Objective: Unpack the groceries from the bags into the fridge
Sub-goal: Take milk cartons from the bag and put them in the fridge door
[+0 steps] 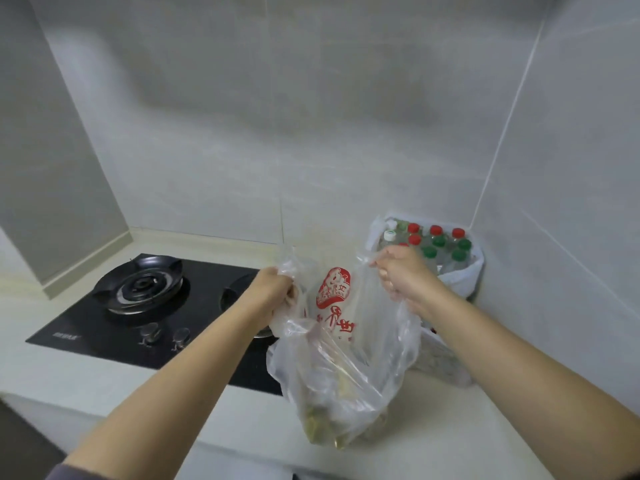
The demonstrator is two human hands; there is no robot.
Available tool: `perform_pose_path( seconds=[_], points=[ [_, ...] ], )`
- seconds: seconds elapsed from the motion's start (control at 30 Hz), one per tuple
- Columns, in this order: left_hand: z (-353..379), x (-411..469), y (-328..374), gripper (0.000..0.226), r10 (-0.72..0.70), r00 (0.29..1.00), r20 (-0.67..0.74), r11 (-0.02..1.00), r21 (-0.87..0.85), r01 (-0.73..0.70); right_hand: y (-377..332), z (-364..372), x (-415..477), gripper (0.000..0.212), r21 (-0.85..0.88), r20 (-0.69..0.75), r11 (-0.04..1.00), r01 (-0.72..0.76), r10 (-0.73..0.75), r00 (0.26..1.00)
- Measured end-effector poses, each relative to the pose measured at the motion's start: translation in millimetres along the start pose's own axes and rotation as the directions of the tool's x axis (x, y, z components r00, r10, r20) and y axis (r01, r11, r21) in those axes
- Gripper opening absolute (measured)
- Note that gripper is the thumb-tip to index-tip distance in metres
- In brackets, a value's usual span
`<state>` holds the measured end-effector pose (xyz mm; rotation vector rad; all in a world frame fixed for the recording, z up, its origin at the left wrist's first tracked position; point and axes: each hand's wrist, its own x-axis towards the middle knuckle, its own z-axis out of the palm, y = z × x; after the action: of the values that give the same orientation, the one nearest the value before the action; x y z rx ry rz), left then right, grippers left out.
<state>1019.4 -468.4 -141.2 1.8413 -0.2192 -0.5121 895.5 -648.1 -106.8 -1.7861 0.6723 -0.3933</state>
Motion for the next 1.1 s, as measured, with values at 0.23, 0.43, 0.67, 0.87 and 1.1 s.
perform_pose_path(
  seconds=[0.23,0.43,0.67,0.87,1.1],
  points=[
    [45,-6,-25,0.024,0.000,0.998,0.070,1.000,0.012,-0.001,40,-37,-9,0.017,-0.067,-0.087,0.995,-0.069,0.063,0.994],
    [74,-2,-36,0.025,-0.016,0.999,0.050,1.000,-0.011,0.017,66,-62,4,0.021,-0.061,-0.183,0.988,-0.140,0.127,0.975],
    [67,11,-47,0.024,0.010,1.000,0.030,0.999,0.048,-0.011,86,-78,16,0.019,-0.064,-0.224,0.987,-0.149,0.131,0.966],
    [57,11,-65,0.049,0.077,0.996,0.048,0.968,0.237,-0.087,98,-78,7,0.027,-0.281,-0.143,0.955,-0.094,0.055,0.988],
    [56,-1,-66,0.079,0.552,0.834,0.007,0.673,0.587,-0.450,89,-77,-12,0.063,-0.665,-0.026,0.727,0.170,-0.249,0.968]
  ],
)
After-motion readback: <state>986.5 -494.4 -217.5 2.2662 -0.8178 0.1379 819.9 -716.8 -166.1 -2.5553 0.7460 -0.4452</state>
